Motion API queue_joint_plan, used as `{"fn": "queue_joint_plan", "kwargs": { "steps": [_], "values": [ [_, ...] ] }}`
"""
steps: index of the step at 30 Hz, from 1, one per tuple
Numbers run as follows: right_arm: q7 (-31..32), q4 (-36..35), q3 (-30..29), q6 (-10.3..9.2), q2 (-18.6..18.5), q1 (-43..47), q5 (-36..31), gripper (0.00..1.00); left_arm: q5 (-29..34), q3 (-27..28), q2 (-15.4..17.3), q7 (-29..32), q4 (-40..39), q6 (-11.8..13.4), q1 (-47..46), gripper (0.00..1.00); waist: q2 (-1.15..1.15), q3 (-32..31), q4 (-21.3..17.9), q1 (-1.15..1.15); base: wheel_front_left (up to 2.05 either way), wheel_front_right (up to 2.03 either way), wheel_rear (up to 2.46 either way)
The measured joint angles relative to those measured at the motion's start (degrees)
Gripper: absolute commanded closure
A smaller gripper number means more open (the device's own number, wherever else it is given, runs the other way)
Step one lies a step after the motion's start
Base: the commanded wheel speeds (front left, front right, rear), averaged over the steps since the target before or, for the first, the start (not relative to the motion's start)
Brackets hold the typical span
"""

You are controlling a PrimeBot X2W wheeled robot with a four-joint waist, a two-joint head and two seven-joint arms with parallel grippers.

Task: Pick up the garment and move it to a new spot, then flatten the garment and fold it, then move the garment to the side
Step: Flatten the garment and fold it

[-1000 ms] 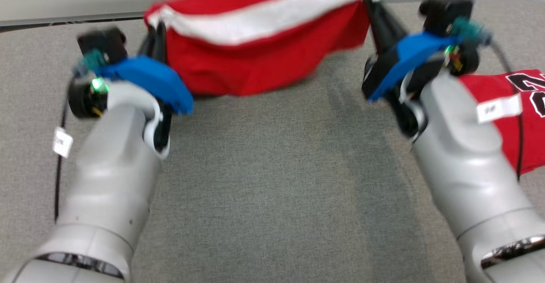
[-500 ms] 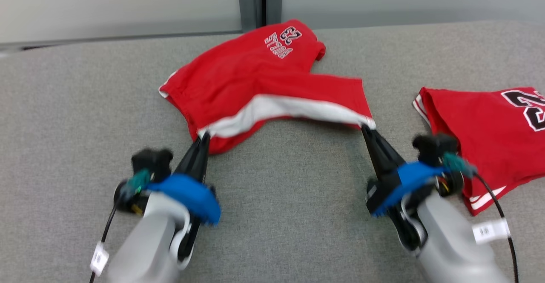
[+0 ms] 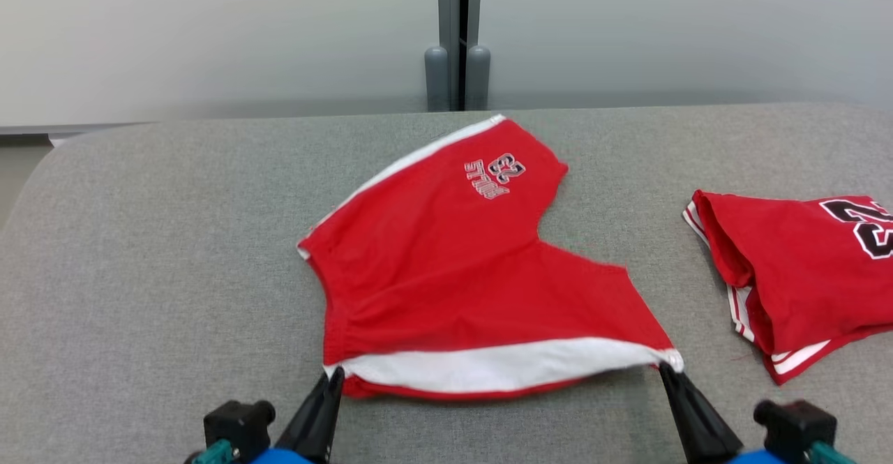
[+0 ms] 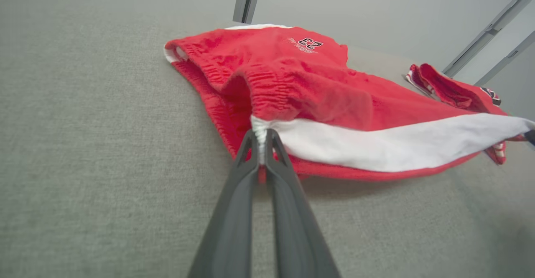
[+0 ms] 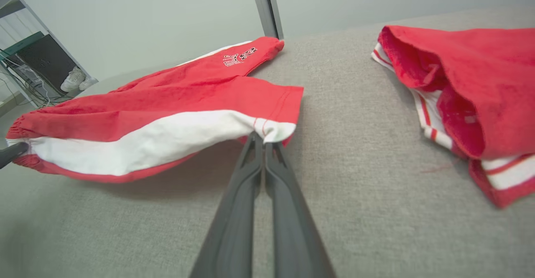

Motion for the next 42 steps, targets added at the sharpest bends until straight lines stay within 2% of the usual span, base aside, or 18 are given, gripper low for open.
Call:
{"fn": "queue_joint_plan", "kwargs": {
  "steps": [6,9,14,17,24,34,42],
  "values": [
    [9.3,-16.3,-5.9,0.00,1.8,11.3,-4.0,1.00,-2.2,0.1,2.3,7.4,-15.1,4.0,7.2,1.00,0.00,-0.8,0.1,0.00,0.00,0.00,0.00],
    [12.6,-22.0,-7.9,0.00,2.5,13.9,-5.0,1.00,-3.1,0.3,3.2,9.6,-19.7,4.9,8.8,1.00,0.00,-0.8,0.1,0.00,0.00,0.00,0.00],
    [15.2,-25.1,-9.2,0.00,3.3,13.7,-5.4,1.00,-6.0,0.9,2.9,11.3,-22.6,5.3,9.1,1.00,0.00,-0.5,0.1,0.00,0.00,0.00,0.00],
    [15.7,-24.4,-9.5,0.00,3.0,9.9,-5.5,1.00,-7.0,1.3,2.6,11.8,-22.7,4.8,8.5,1.00,0.00,0.4,0.2,0.01,0.00,0.00,0.00],
    [17.3,-16.8,-7.9,0.00,-1.1,-7.1,-4.1,1.00,-8.5,2.6,1.3,11.2,-20.5,2.1,0.3,1.00,0.00,5.1,1.8,0.02,0.00,0.00,0.00],
    [18.9,3.3,-2.2,0.00,-8.5,-37.9,-2.1,1.00,-9.1,3.6,-3.0,6.3,-11.0,-2.0,-15.9,1.00,0.02,15.0,7.3,0.03,0.00,0.00,0.00],
    [16.0,20.7,1.8,0.00,-9.2,-50.7,-1.9,1.00,-10.2,0.8,-5.7,4.4,-0.6,-3.8,-23.1,1.00,0.03,20.1,12.0,0.03,0.00,0.00,0.00]
  ]
}}
